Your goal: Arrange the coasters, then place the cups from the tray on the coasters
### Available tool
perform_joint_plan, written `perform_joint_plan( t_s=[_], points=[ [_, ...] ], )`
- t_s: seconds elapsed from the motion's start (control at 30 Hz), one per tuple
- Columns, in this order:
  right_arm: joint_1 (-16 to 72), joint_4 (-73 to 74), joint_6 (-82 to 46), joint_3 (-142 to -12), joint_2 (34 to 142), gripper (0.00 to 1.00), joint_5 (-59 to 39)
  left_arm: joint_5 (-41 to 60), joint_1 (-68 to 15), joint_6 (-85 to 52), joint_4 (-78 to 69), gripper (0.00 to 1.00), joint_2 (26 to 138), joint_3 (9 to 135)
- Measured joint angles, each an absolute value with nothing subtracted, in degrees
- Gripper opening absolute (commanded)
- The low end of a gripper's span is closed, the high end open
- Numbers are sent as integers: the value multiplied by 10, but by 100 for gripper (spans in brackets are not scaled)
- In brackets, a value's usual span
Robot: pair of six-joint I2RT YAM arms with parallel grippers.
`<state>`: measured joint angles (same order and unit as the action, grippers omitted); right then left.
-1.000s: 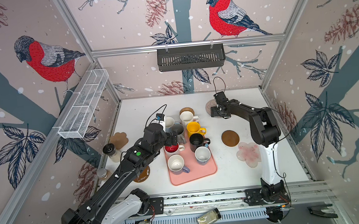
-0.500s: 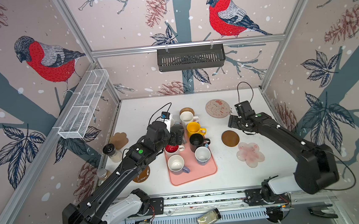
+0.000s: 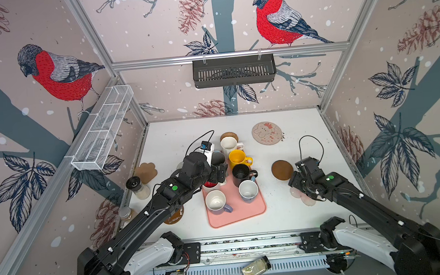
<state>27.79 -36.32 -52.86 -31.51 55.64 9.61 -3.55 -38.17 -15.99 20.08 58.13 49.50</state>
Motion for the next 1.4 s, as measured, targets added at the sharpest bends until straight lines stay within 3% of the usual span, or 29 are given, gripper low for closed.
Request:
perform_joint_plan(
  t_s=[0.17, 0.43, 0.73, 1.2, 1.4],
  points=[
    [303, -354, -570, -273, 555, 86, 79, -34, -382, -156, 200, 96, 582, 493],
    [333, -351, -615, -243, 520, 86, 45, -32, -382, -155, 200, 96, 587, 491],
    [329, -326, -629, -228, 547, 73, 47, -32, -382, -154, 200, 96, 587, 489],
    [245, -292, -574, -259, 628, 72, 93, -31, -382, -154, 199, 96, 587, 487],
    [185, -269, -520, -294, 699, 65, 104, -31, -382, -154, 199, 96, 585, 484]
  ],
)
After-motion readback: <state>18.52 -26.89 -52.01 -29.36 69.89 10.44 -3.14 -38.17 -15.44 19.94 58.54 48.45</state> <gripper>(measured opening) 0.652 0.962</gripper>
